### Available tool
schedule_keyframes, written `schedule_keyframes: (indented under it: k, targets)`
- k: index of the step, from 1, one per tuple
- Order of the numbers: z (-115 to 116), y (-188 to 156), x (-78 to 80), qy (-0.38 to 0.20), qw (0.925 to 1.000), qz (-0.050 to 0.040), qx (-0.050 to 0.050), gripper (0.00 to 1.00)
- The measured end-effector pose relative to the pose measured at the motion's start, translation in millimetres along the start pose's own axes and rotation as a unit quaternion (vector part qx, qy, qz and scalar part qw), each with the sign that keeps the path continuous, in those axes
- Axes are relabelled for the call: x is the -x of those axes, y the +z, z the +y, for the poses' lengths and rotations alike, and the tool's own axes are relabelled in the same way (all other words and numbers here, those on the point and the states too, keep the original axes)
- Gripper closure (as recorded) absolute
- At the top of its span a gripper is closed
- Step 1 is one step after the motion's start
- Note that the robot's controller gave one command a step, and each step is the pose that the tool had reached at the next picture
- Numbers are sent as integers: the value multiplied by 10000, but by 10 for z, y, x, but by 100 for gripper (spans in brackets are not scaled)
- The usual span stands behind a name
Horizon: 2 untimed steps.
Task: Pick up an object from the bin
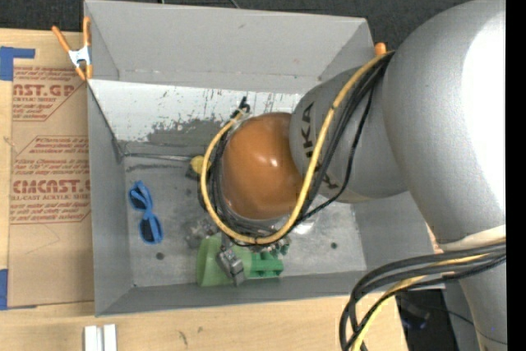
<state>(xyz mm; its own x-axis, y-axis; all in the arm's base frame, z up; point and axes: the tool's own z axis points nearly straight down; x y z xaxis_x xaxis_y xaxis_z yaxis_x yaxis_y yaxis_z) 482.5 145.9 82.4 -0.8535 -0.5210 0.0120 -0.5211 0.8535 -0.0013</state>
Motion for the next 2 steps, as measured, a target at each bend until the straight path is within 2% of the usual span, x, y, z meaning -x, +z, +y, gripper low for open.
schedule_keyframes:
  k: [1, 2]
  targets:
    - [-95, -47, 25, -572, 9984, 8, -15, 100]
    - [-328, -1587, -50, -394, 9992, -107, -13, 100]
